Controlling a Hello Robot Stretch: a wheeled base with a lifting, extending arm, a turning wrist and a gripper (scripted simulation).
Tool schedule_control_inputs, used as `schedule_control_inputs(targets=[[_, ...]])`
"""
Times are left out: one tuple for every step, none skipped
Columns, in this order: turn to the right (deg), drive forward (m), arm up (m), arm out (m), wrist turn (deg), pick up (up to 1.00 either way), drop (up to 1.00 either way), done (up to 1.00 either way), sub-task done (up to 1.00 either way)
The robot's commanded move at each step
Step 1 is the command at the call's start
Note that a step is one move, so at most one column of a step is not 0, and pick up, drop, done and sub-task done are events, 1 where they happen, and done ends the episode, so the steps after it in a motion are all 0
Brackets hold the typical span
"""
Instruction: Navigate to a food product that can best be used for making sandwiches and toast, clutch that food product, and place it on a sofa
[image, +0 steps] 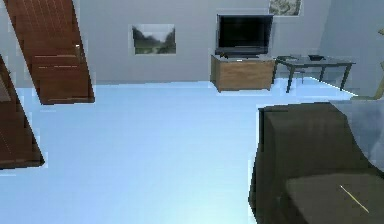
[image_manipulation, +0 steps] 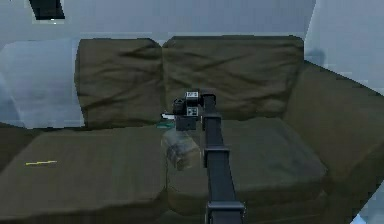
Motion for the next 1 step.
schedule_control_inputs(targets=[[0.0, 0.0, 0.0, 0.0, 0.0, 0.0, 0.0, 1.0, 0.0]])
